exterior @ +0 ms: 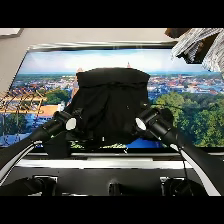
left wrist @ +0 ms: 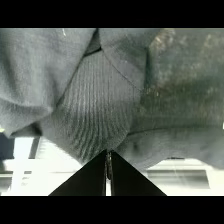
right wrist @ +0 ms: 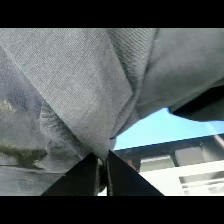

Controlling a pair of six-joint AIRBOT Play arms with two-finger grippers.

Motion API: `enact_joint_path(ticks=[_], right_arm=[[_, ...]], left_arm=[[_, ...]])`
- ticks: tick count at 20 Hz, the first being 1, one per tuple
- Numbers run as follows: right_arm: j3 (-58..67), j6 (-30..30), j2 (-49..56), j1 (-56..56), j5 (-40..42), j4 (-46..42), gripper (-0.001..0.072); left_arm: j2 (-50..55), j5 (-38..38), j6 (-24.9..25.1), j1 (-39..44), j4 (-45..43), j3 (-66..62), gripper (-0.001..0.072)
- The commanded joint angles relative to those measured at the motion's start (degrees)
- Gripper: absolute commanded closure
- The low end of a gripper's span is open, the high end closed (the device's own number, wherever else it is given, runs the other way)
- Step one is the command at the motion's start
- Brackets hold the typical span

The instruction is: Fold the clothes and pants, and hang the long-sleeved shirts on hangers.

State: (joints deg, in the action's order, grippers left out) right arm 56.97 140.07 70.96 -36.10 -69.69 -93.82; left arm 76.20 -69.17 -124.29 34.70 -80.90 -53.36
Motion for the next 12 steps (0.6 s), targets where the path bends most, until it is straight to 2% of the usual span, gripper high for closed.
enact_joint_path(ticks=[1,3,5,7,9,12], right_arm=[[4.3,0.5,-2.0,2.3,-6.9,-8.2,0.0685],[10.5,-3.2,-2.0,8.8,-8.6,-8.6,0.0685],[16.9,-7.2,-2.0,14.8,-7.0,-7.3,0.0685],[22.7,-12.7,-1.9,19.1,-5.1,-5.6,0.0685],[28.6,-18.5,-0.9,21.6,-6.7,-5.4,0.0685],[36.9,-23.6,1.1,23.6,-8.3,-5.4,0.0685]], left_arm=[[-2.8,-2.4,1.6,0.0,4.2,-0.5,0.0691],[-5.8,-2.1,1.5,0.0,7.8,-0.5,0.0691],[-8.9,0.7,1.5,0.1,13.6,-0.5,0.0691],[-10.8,7.6,0.4,1.2,21.3,-0.5,0.0691],[-10.8,15.3,-0.3,3.9,29.5,-0.5,0.0692],[-9.6,26.6,-1.1,10.3,38.8,-0.5,0.0692]])
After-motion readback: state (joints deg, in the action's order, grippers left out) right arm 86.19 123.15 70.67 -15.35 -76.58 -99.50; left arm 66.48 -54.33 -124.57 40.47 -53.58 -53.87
